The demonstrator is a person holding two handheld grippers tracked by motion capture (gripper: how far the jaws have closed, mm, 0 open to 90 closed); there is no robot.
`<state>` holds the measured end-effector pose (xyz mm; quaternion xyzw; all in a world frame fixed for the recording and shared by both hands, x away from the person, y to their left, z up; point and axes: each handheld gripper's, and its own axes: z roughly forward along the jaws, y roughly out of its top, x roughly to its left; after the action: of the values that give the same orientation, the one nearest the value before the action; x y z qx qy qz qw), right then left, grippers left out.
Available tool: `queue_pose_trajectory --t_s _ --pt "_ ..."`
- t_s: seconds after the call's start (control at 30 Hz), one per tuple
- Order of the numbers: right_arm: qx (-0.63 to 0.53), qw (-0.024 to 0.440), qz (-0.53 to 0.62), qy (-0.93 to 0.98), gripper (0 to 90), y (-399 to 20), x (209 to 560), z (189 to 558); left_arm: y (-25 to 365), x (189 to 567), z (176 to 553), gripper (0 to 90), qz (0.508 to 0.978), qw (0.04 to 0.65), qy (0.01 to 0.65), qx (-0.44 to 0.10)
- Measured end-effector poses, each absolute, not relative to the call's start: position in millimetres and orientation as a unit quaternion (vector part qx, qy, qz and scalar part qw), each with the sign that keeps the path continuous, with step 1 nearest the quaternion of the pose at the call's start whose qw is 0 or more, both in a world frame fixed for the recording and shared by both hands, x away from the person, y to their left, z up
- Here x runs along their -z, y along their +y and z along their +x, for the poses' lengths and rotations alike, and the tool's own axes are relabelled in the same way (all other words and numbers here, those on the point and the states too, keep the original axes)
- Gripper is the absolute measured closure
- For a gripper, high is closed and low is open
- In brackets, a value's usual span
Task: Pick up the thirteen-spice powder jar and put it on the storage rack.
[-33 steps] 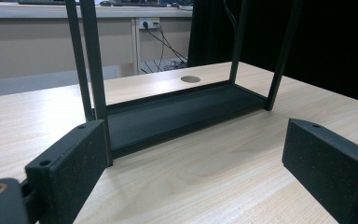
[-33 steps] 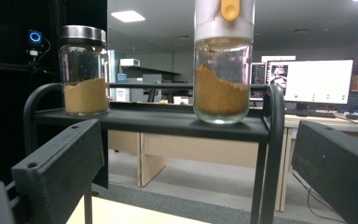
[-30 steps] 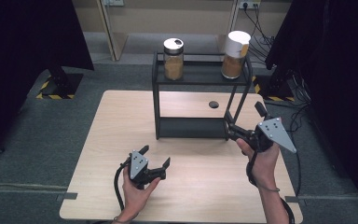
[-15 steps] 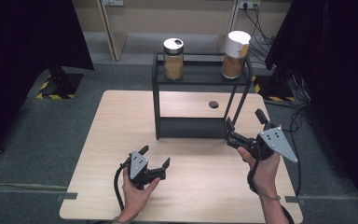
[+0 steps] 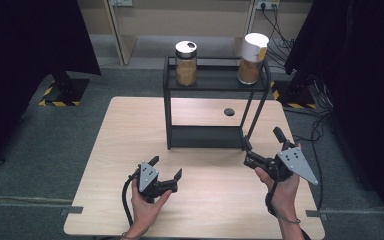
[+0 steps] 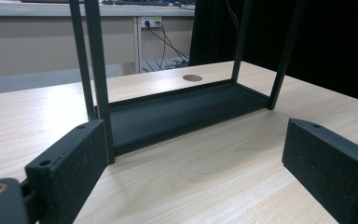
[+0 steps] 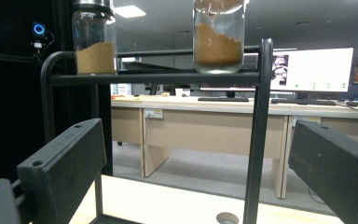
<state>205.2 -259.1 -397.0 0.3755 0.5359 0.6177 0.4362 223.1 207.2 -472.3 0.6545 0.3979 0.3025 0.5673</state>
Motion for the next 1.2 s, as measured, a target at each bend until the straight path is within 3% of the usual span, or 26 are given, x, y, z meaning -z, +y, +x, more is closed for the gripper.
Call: queue_pose_trajectory --t_s 1.2 --pt "-0.594 0.412 0.417 0.551 6.1 -268 448 188 206 474 222 6.0 0.656 0.565 0.398 -0.302"
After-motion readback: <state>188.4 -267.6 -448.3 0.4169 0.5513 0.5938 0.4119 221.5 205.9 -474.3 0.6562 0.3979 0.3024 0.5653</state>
